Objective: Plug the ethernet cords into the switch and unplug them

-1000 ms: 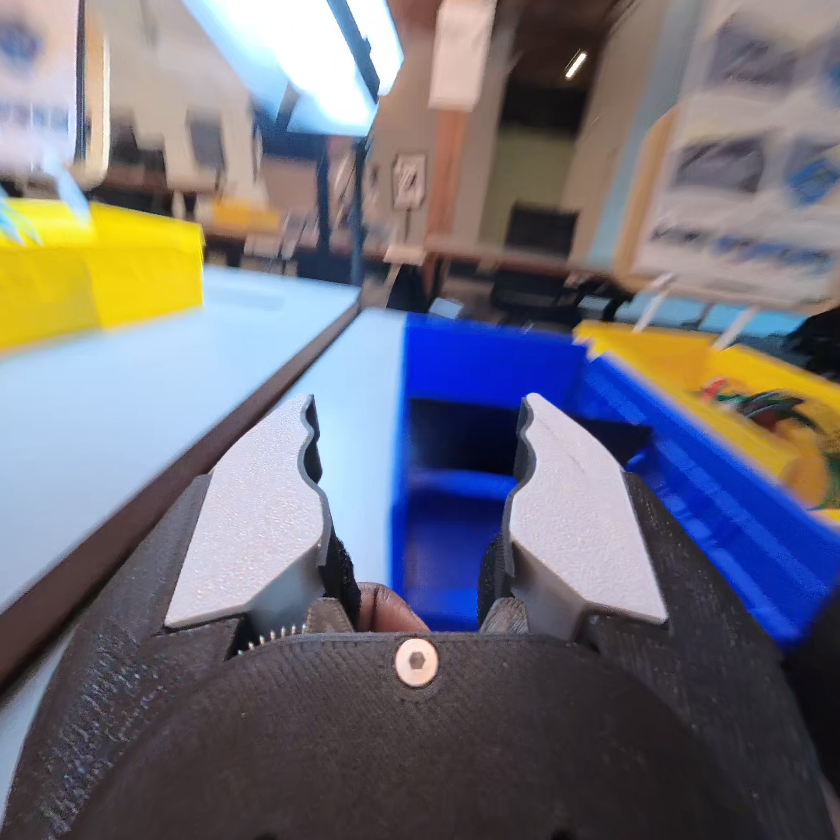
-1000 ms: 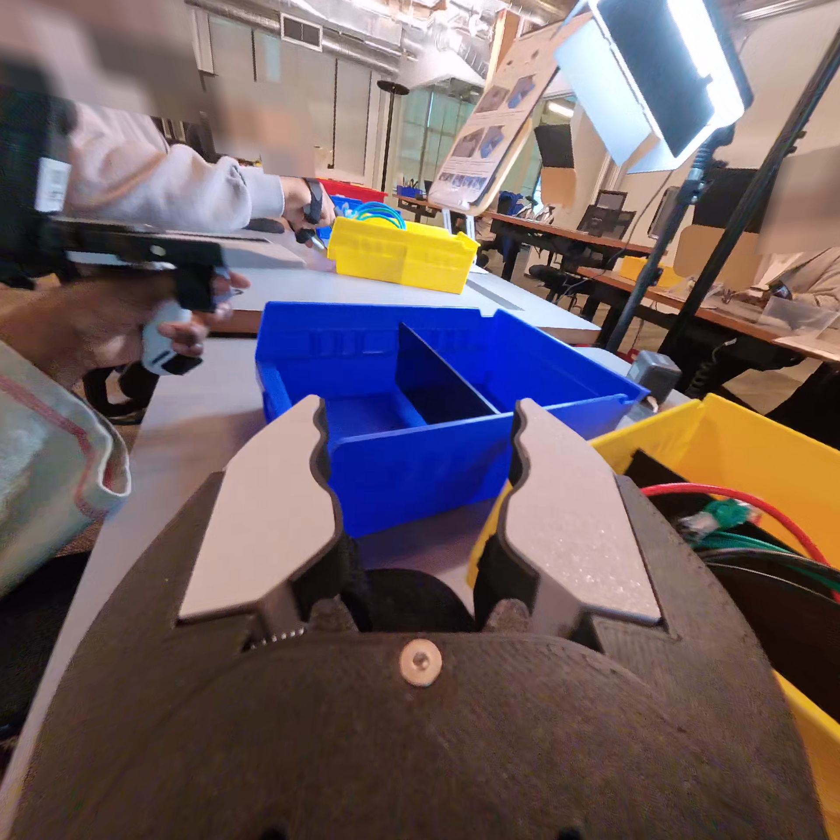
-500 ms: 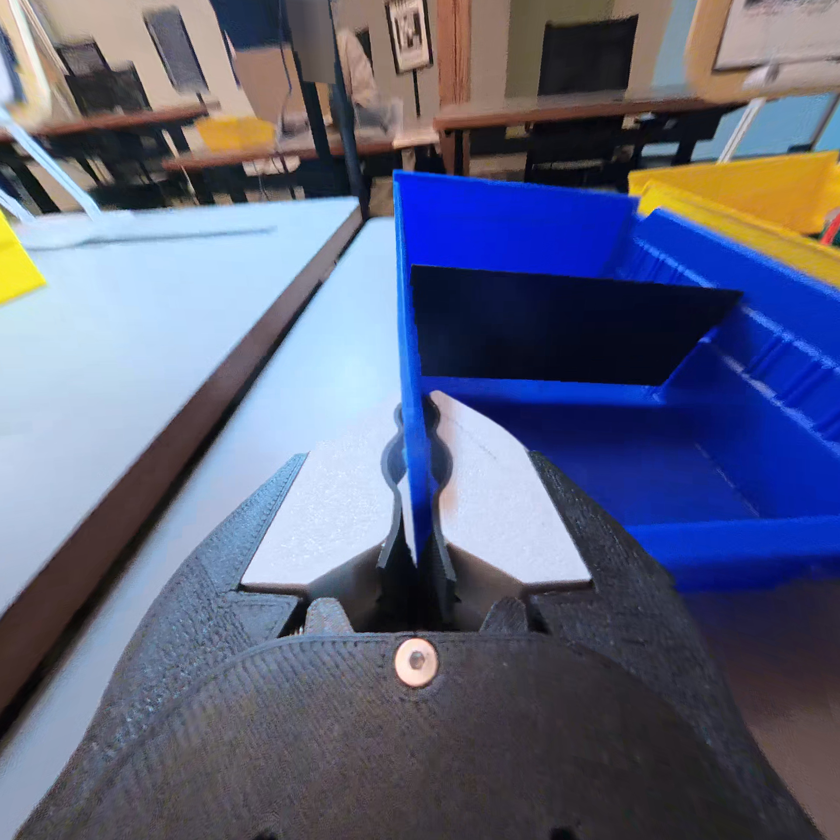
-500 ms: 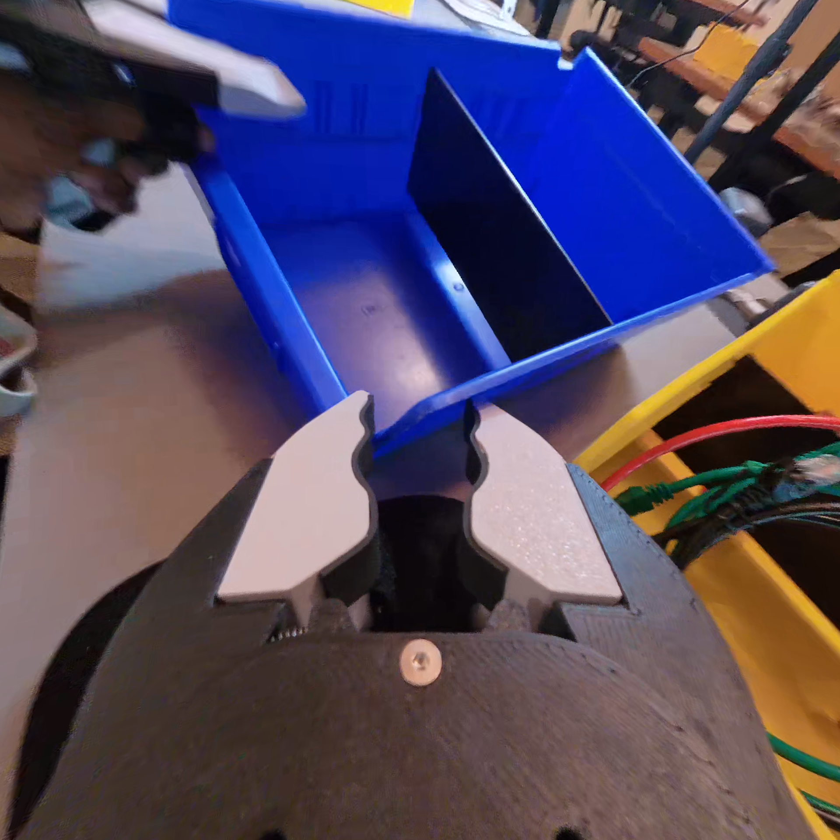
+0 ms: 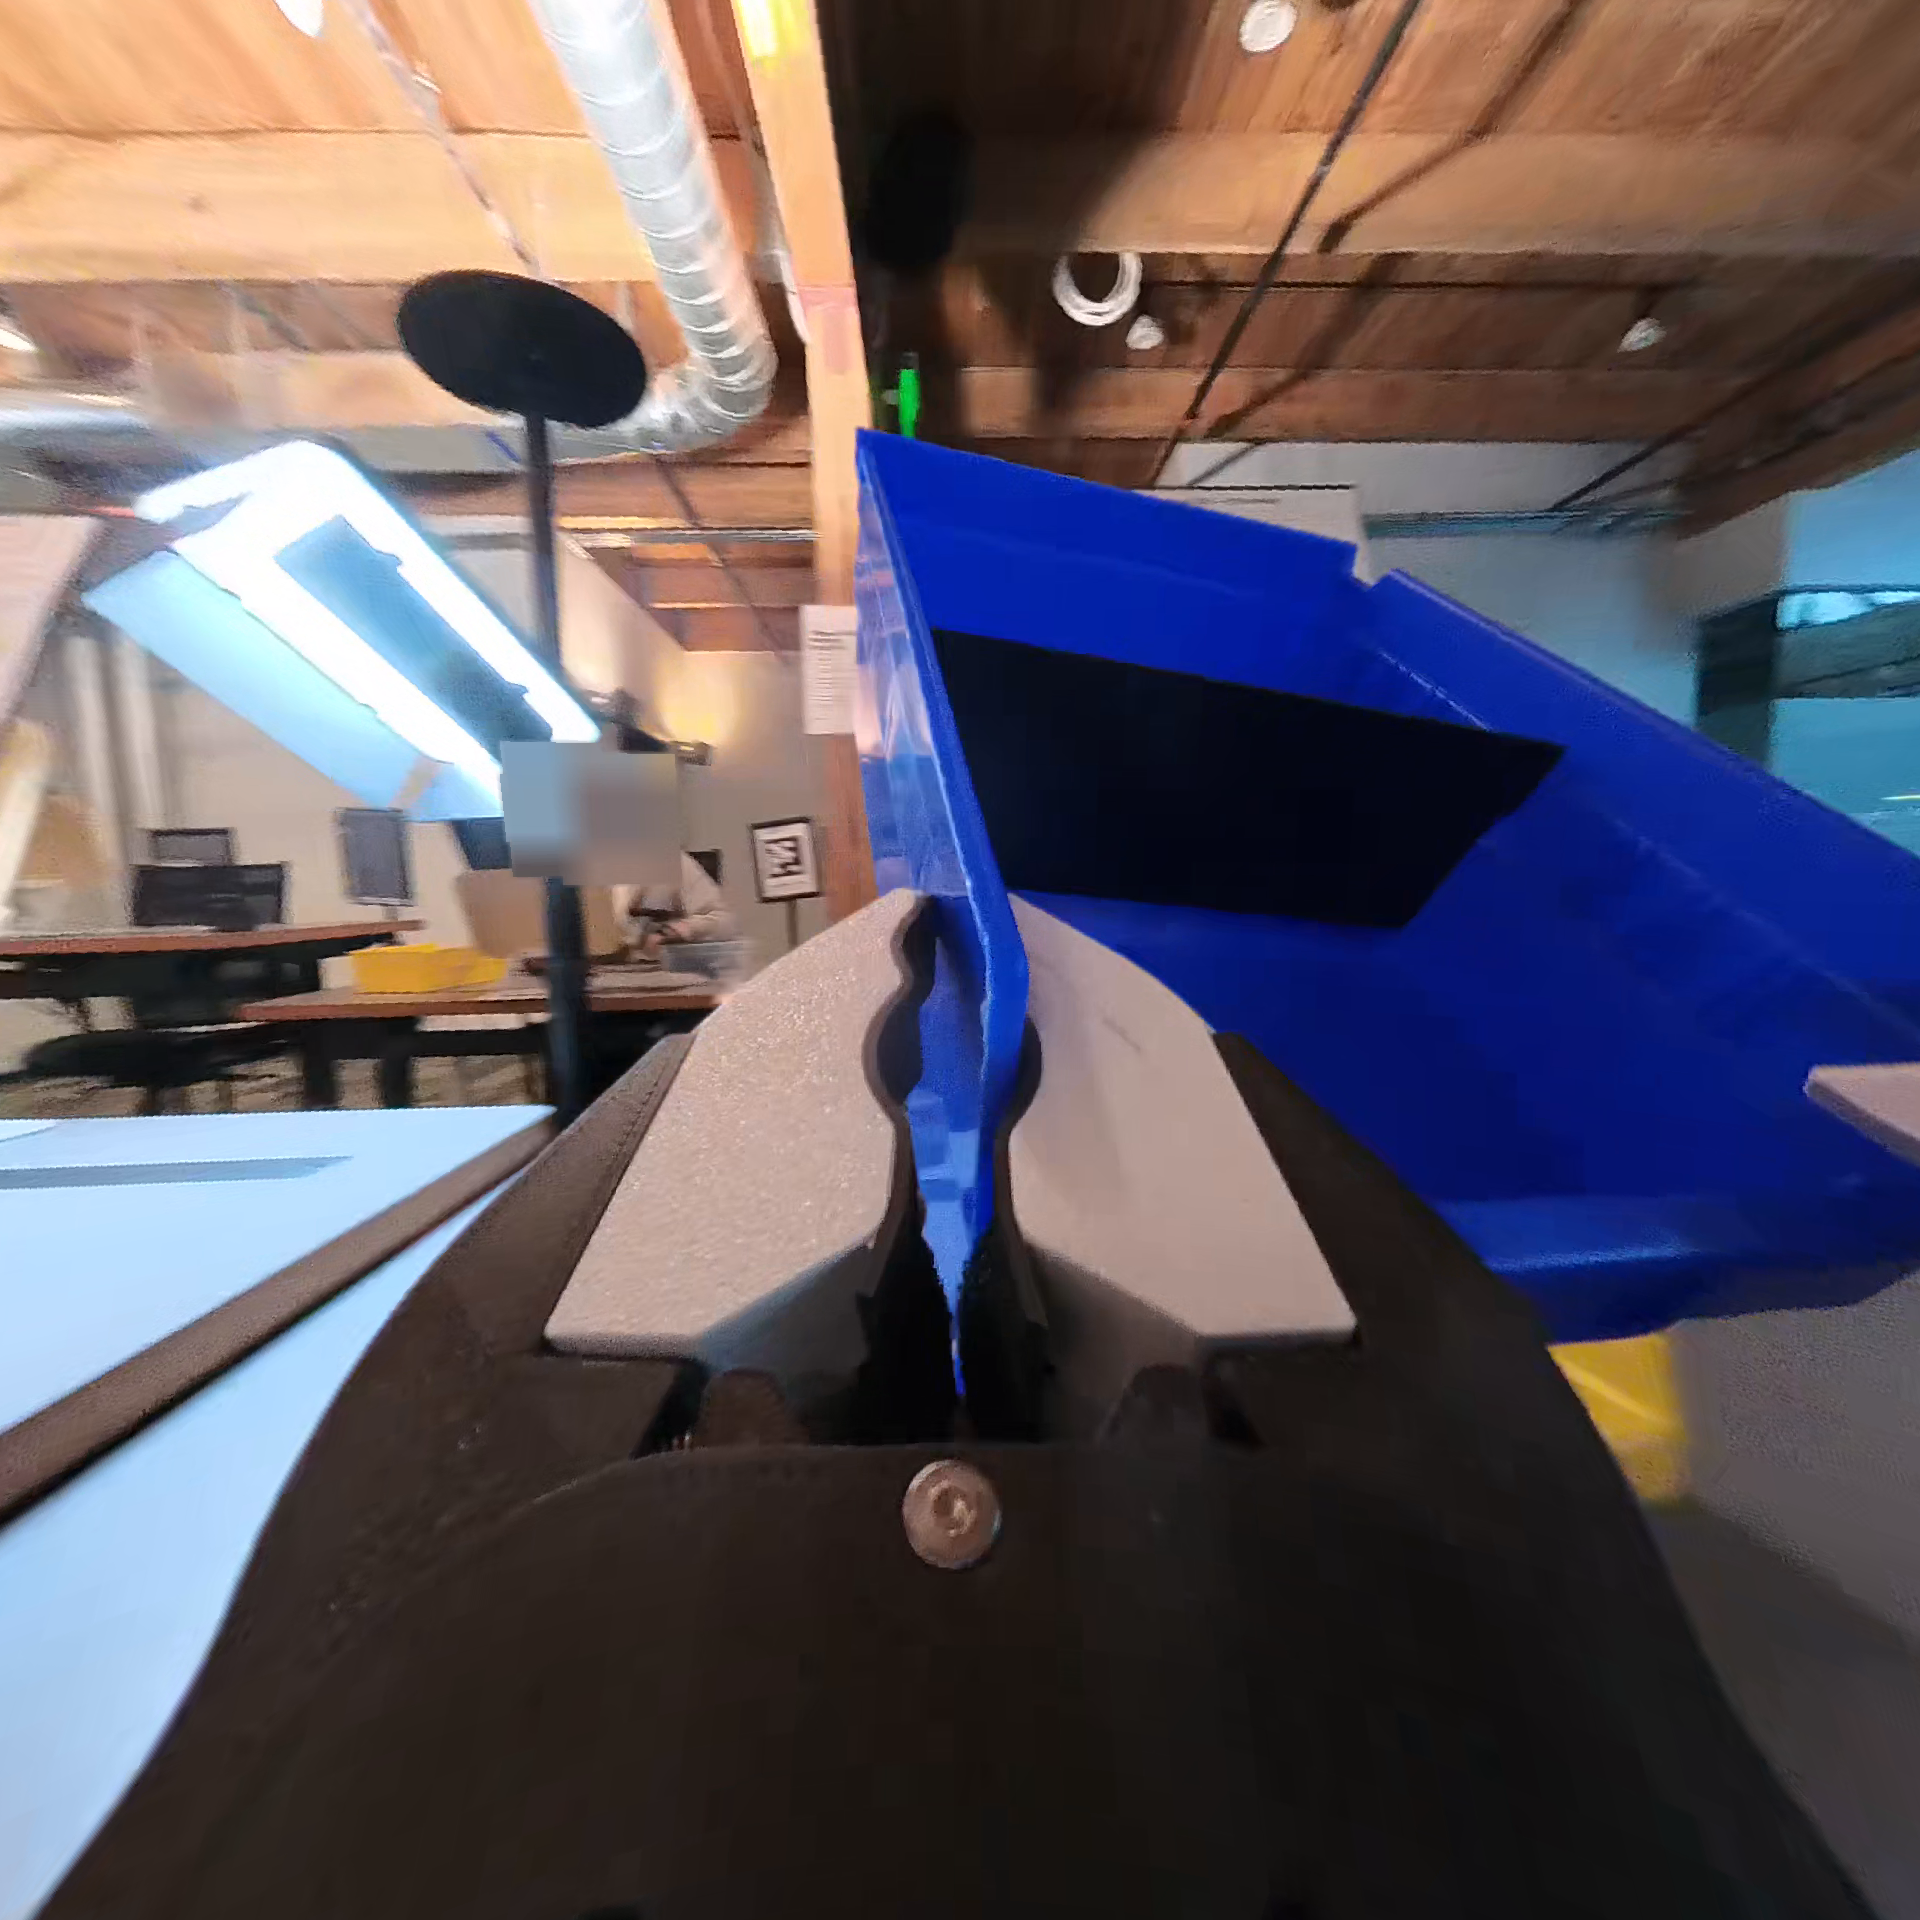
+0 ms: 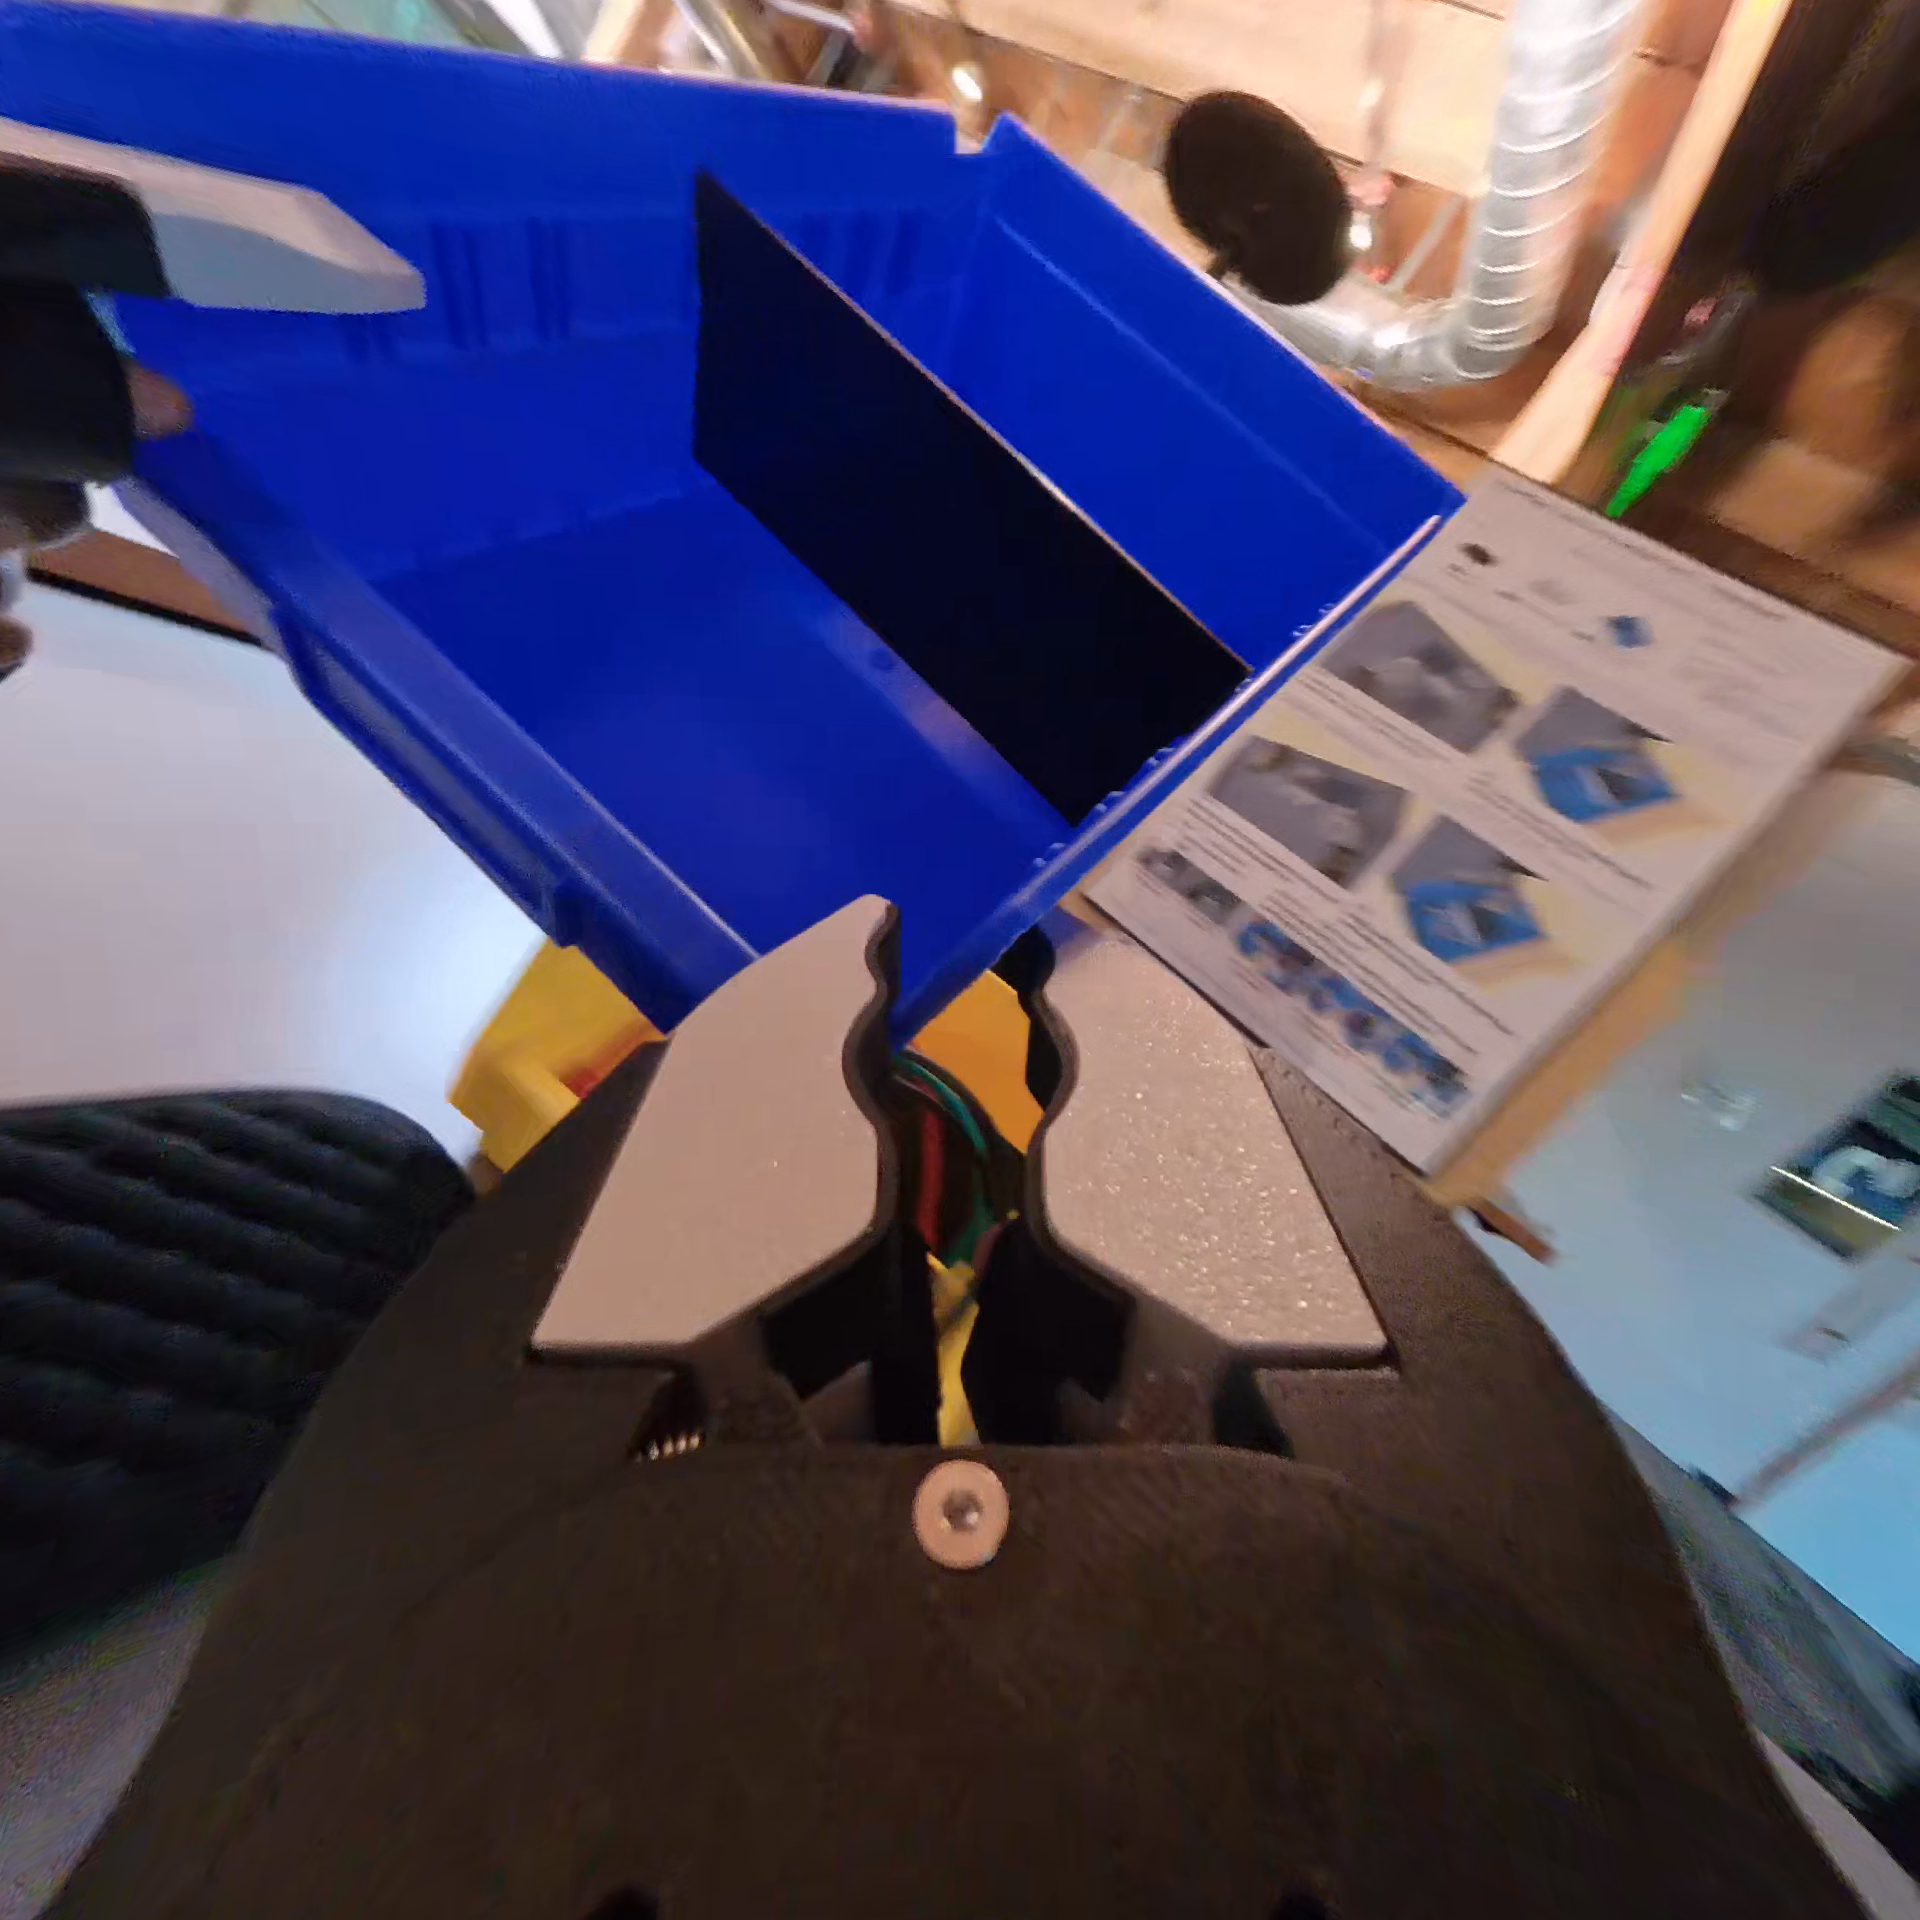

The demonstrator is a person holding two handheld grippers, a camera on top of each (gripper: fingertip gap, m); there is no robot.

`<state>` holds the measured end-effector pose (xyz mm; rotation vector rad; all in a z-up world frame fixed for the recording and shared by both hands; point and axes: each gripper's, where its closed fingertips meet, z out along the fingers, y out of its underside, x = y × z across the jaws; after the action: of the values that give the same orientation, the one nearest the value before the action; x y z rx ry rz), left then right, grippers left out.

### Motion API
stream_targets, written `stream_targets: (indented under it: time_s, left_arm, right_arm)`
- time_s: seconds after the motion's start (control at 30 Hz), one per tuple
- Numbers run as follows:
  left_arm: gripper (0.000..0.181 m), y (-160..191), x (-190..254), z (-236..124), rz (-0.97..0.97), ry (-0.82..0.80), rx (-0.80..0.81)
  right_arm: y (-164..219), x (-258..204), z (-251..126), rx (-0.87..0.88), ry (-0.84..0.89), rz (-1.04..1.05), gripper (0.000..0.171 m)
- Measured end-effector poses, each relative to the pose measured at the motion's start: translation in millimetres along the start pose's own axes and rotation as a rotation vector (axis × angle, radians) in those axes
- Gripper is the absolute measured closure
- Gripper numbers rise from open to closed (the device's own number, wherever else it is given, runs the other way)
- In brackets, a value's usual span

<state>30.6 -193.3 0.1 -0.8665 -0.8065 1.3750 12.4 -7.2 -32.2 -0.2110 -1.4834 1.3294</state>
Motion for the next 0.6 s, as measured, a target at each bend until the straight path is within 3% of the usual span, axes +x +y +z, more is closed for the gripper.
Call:
stream_targets:
  time_s: [0.2,0.37,0.6]
  left_arm:
    - [0.170,34,115,27,-0.124,0.205,-0.124]
    - [0.167,65,204,58,-0.104,0.381,-0.259]
    - [0.166,126,288,76,-0.107,0.488,-0.409]
  right_arm:
    - [53,77,-71,-0.192,0.160,-0.002,0.152]
    - [112,125,-116,-0.346,0.293,0.074,0.153]
    - [196,161,-157,-0.562,0.399,0.143,0.154]
